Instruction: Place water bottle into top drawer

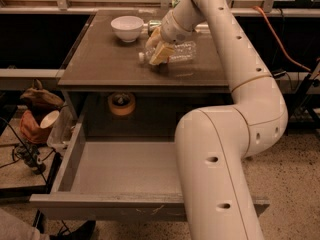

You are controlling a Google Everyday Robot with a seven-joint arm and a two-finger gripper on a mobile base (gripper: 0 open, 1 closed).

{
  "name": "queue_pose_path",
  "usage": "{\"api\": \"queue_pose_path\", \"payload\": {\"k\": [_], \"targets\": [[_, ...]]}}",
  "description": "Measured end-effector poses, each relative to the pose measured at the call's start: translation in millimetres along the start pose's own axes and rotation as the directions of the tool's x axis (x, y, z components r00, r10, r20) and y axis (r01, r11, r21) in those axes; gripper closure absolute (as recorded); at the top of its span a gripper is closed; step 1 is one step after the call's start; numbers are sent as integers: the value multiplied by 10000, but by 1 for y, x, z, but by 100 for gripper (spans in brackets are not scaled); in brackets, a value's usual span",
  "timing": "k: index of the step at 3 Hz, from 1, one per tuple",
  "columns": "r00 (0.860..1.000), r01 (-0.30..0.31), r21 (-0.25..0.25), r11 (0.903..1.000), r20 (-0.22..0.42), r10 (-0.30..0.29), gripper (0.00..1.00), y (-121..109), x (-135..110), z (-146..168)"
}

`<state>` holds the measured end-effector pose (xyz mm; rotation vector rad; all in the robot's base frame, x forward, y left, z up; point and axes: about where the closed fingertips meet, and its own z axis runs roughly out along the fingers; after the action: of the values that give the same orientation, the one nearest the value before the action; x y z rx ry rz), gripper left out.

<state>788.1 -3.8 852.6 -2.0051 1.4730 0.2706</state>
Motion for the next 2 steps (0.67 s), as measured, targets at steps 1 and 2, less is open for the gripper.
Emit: {"api": "queue_pose_path", "payload": {"k": [1,2], "targets": [[9989,319,579,9978,315,-338,100,-1,-18,-33],[9910,458,1942,9799,1146,-690,100,12,-54,-113]]}}
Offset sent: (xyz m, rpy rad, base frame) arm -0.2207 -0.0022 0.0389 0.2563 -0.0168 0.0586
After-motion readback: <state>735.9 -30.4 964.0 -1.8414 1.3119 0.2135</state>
